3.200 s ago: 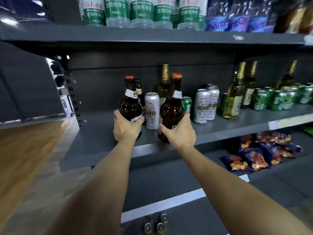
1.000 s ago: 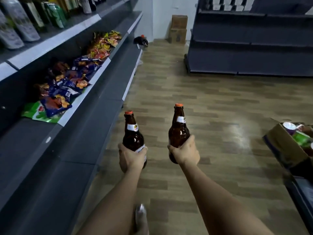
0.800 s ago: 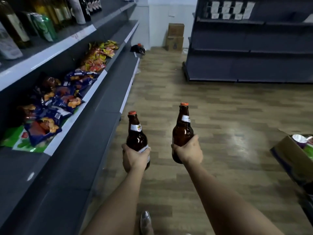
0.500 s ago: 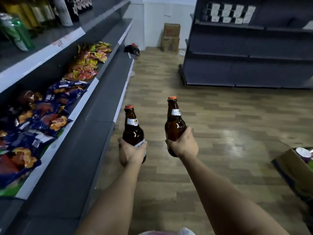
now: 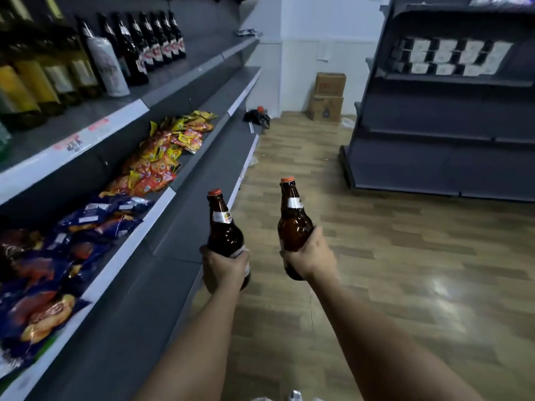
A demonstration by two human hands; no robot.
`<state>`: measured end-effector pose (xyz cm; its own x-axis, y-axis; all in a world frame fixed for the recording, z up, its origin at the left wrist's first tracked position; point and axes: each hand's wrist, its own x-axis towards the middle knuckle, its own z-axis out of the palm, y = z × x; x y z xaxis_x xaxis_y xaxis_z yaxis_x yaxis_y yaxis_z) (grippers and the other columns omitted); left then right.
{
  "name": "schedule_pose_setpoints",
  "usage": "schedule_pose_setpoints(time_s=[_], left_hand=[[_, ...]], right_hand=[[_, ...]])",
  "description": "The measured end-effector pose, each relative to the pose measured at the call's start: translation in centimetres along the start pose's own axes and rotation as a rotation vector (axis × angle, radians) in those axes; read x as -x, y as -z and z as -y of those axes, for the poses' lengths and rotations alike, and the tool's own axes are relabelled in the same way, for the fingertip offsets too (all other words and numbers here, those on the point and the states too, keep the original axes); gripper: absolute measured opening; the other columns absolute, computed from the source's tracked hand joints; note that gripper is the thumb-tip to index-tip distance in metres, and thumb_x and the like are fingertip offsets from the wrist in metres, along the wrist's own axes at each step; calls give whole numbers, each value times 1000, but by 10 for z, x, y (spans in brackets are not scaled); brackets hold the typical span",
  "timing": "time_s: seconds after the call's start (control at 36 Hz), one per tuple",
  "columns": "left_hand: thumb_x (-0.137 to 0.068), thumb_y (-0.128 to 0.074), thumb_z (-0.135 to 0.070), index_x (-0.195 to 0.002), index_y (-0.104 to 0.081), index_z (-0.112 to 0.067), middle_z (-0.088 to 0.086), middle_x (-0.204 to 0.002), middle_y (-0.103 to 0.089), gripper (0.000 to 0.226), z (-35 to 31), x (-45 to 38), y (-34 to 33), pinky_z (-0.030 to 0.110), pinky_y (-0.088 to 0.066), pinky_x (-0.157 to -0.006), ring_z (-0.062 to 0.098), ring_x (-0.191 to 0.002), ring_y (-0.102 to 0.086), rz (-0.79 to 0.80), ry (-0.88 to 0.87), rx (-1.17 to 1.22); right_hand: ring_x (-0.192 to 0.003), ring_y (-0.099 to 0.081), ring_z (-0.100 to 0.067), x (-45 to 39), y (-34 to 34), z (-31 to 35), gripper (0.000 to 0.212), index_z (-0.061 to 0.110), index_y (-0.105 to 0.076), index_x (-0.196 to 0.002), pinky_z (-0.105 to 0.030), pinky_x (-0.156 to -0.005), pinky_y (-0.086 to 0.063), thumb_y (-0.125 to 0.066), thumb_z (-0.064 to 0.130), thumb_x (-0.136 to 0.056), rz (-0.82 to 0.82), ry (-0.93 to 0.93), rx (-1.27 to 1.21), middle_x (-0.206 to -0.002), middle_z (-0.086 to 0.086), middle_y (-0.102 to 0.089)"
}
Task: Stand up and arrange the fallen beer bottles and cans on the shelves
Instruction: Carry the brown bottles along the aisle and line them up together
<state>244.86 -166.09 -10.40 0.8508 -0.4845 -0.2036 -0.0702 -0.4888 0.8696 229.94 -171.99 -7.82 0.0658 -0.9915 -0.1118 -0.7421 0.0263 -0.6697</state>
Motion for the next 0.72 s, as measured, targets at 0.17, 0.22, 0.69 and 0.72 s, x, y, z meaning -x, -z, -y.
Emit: schedule_pose_setpoints(time_s=[0.17, 0.22, 0.69, 0.72], left_hand=[[-69, -82, -27, -126, -40, -8, 16, -129, -56, 73, -70, -58, -62, 44, -43, -95, 38, -118, -54, -60, 40, 20], [-69, -82, -28, -126, -40, -9, 15, -129, -56, 73, -84, -76, -79, 45, -43, -95, 38, -118, -54, -71, 34, 2], [-69, -82, -29, -119, -41, -8, 15, -126, -58, 69, -202, -287, -237, 39, -44, -86, 36, -112, -57, -105, 34, 1], [-68, -82, -29, -118, -41, -9, 14, -124, -58, 68, -212, -303, -244, 39, -45, -86, 36, -111, -57, -103, 28, 2]], right_hand=[[-107, -60, -32, -115, 18, 28, 68, 13, -36, -114, -38, -83, -46, -78, 45, -71, 11, 36, 19, -118, -5, -58], [-108, -60, -33, -146, 18, 33, 69, 12, -36, -115, -40, -85, -48, -78, 44, -71, 21, 41, -3, -120, -6, -57], [-105, -61, -34, -436, -19, 99, 66, 15, -35, -108, -37, -81, -47, -77, 46, -68, 47, 32, 18, -114, -5, -59], [-105, -61, -34, -454, -20, 109, 65, 15, -35, -107, -37, -81, -49, -77, 46, -68, 53, 38, 15, -113, -5, -59]])
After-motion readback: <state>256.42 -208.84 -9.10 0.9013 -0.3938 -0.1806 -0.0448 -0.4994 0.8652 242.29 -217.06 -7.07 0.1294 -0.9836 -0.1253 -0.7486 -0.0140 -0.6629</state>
